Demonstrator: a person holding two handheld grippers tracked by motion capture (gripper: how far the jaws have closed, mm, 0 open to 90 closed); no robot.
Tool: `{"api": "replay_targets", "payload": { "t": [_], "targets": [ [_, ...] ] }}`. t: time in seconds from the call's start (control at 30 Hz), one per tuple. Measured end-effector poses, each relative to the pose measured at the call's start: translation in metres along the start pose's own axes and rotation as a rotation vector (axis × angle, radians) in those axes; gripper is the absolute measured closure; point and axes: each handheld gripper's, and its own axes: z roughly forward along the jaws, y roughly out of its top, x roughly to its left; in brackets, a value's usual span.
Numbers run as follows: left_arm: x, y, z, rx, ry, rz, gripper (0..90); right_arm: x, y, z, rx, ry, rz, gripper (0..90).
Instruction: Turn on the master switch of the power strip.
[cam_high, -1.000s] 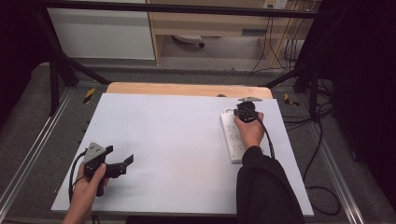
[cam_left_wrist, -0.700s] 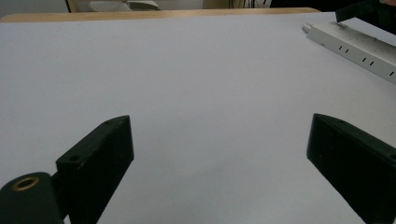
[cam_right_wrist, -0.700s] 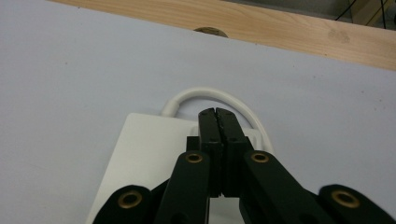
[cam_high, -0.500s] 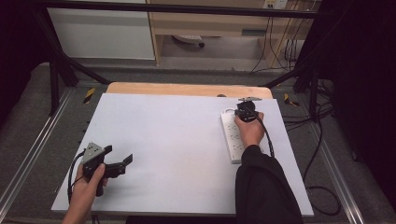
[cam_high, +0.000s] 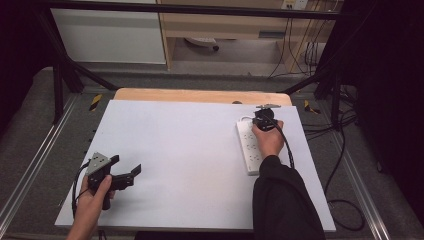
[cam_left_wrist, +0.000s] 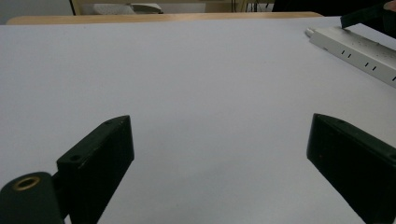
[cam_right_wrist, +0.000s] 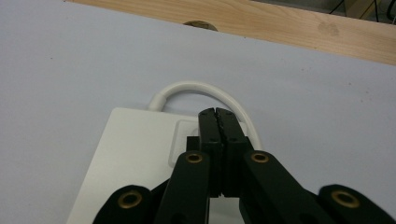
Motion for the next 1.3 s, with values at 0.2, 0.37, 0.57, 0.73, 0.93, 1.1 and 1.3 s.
{"api": "replay_targets", "payload": {
  "t": [0.2, 0.37, 0.57, 0.73, 0.93, 1.1, 1.3],
  "targets": [
    [0.0016, 0.0004, -0.0005, -0.006, -0.008, -0.021, 7.6, -0.0017, -0.0008, -0.0008, 0.0, 0.0, 0.005, 90.0],
    [0.0018, 0.0002, -0.0005, -0.003, -0.003, -0.021, 7.7, -0.0018, -0.0008, -0.0007, 0.003, -0.003, 0.002, 90.0],
    [0.0017, -0.0002, 0.0003, 0.005, -0.005, -0.017, 7.7, 0.0013, -0.0004, 0.0, 0.003, 0.011, 0.002, 90.0],
    [0.0015, -0.0002, 0.0006, 0.006, -0.002, -0.015, 7.7, 0.0026, -0.0014, 0.0005, 0.007, 0.006, -0.016, 90.0],
    [0.0012, -0.0004, 0.0009, 0.01, -0.003, -0.011, 7.7, 0.0037, -0.0006, 0.0016, 0.008, 0.007, -0.014, 90.0],
    [0.0013, -0.0004, 0.001, 0.012, -0.005, -0.011, 7.7, 0.0047, -0.0002, 0.002, 0.011, 0.004, -0.012, 90.0],
    [0.0011, -0.0005, 0.0014, 0.013, -0.001, -0.01, 7.8, 0.0071, -0.0009, 0.0021, 0.005, -0.009, -0.017, 90.0]
  ]
}}
